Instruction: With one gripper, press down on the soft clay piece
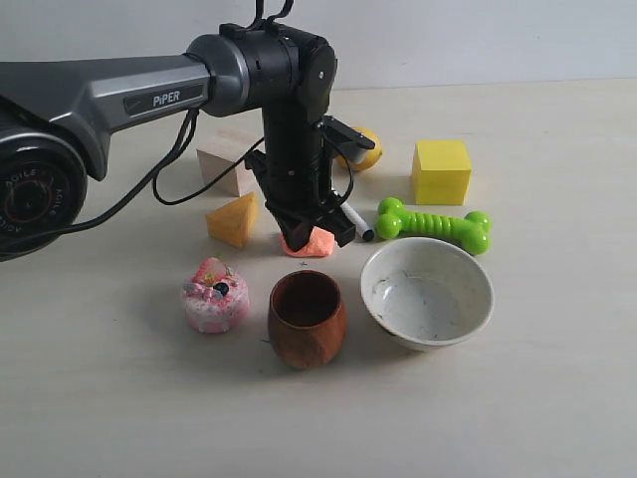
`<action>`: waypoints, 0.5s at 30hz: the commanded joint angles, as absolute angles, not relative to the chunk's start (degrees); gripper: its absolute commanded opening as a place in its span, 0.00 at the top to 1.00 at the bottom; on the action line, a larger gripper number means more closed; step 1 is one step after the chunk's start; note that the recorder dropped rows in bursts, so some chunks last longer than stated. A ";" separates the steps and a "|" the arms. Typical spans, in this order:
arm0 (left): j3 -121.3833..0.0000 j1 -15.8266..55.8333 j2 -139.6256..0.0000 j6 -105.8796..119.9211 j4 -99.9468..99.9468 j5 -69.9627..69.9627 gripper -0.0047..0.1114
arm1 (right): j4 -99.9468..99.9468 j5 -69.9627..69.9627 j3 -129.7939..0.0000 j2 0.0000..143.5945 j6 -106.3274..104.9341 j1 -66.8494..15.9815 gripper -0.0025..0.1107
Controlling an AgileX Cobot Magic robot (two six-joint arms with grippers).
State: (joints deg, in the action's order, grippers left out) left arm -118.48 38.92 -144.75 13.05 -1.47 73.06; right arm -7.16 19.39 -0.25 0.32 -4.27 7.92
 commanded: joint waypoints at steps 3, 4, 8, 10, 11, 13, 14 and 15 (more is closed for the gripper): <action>-115.21 39.26 -153.50 13.19 -5.28 66.90 0.96 | -7.13 19.14 0.00 0.00 -4.50 8.29 0.98; -115.21 39.26 -153.37 13.19 -5.28 66.90 0.96 | -7.13 19.14 0.00 0.00 -4.50 8.29 0.98; -115.21 39.26 -152.44 13.19 -5.28 67.00 0.96 | -7.13 19.14 0.00 0.00 -4.50 8.29 0.98; -115.21 39.26 -151.58 13.19 -5.04 66.88 0.96 | -7.13 19.14 0.00 0.00 -4.50 8.29 0.98; -115.21 39.26 -151.07 13.19 -5.02 66.88 0.96 | -7.13 19.14 0.00 0.00 -4.50 8.29 0.98; -115.21 39.26 -150.17 13.19 -4.74 66.88 0.96 | -7.13 19.14 0.00 0.00 -4.50 8.29 0.98; -115.21 39.26 -149.66 13.19 -4.63 66.88 0.96 | -7.13 19.14 0.00 0.00 -4.50 8.29 0.98; -115.21 39.26 -149.30 13.19 -4.48 66.88 0.96 | -7.13 19.14 0.00 0.00 -4.50 8.29 0.98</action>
State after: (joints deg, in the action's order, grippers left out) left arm -118.25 38.92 -144.20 13.05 -1.47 72.71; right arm -7.16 19.39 -0.25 0.32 -4.27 7.92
